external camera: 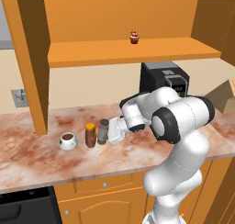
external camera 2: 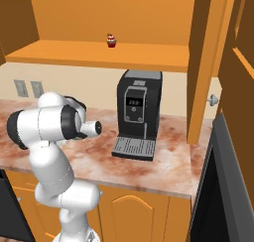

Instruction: Pick the cinnamon and honey bottle from the cabinet and place them next to the mug.

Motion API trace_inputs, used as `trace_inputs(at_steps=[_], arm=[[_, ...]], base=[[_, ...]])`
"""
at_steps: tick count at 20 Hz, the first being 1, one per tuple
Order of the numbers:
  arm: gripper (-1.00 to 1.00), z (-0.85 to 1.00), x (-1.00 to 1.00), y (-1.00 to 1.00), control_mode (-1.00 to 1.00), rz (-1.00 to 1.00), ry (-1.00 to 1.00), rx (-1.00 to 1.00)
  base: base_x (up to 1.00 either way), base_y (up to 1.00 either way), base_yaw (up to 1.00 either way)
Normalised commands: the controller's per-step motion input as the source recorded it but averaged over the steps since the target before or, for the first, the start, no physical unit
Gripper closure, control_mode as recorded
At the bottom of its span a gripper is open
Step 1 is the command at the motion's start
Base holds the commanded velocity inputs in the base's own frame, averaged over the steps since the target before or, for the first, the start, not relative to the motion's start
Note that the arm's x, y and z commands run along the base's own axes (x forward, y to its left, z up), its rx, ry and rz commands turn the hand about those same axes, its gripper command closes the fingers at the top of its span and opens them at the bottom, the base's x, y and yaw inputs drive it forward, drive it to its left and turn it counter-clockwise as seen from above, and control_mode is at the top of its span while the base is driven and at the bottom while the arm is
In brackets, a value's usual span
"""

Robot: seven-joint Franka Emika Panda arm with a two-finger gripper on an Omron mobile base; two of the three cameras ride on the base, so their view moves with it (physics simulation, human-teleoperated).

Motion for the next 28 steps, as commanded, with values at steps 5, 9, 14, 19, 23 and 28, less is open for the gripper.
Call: trace_inputs(at_steps=[5,9,14,19,23,28], arm=[[1.0,0.0,0.0,-0.02,-1.0,0.0,0.0,-0.06],[1.0,-0.01,0.0,-0.03,-1.0,0.0,0.0,-0.01],[-1.0,0.0,0.0,-0.01,-1.0,0.0,0.0,0.0],[-1.0,0.0,0.0,0.0,-1.0,0.0,0.0,0.0],[-1.0,0.0,0.0,0.0,-1.0,0.0,0.0,0.0],[-1.0,0.0,0.0,0.0,-1.0,0.0,0.0,0.0]], base=[[0.0,0.0,0.0],[0.0,0.0,0.0],[0.0,0.0,0.0],[0.0,0.0,0.0],[0.0,0.0,0.0],[0.0,0.0,0.0]])
